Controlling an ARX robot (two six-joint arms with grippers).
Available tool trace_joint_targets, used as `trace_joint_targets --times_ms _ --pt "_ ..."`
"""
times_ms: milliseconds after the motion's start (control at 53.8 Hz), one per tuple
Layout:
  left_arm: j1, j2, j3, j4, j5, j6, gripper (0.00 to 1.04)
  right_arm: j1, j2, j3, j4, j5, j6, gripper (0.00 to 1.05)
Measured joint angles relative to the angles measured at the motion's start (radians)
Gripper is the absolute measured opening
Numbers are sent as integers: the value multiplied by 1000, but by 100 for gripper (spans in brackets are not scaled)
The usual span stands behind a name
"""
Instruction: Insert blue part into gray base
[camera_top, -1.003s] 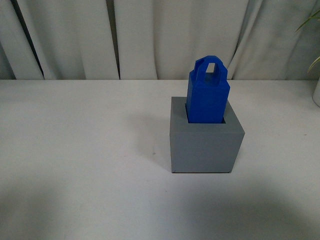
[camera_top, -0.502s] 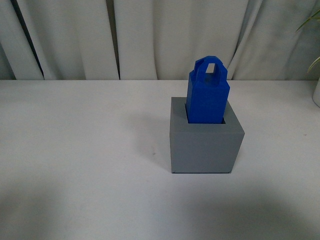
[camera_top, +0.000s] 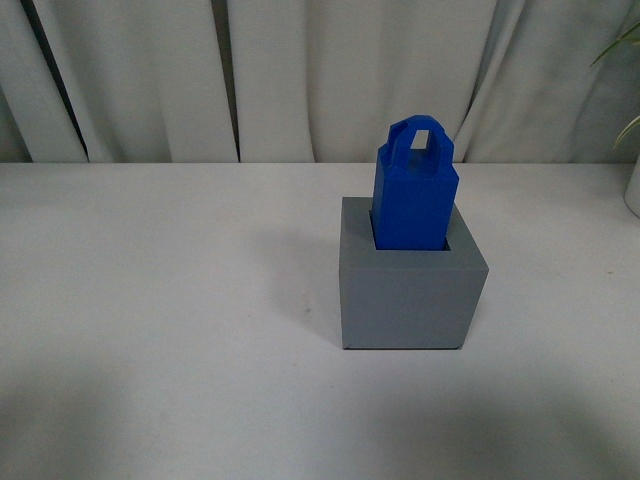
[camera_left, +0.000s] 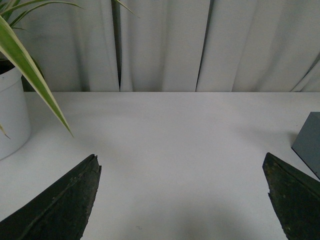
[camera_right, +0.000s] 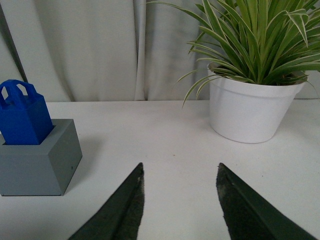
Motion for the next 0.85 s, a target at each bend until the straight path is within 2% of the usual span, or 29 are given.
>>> trace_joint_targets --times_ms 149,241,279,353,854 --pt "0 0 0 0 0 0 99 0 0 0 0 0 0 81" --pt "0 0 0 0 0 0 99 0 0 0 0 0 0 97" --pt "0 0 0 0 0 0 99 0 0 0 0 0 1 99" --pt "0 0 0 0 0 0 99 0 0 0 0 0 1 97" --pt "0 0 0 0 0 0 99 0 0 0 0 0 1 97"
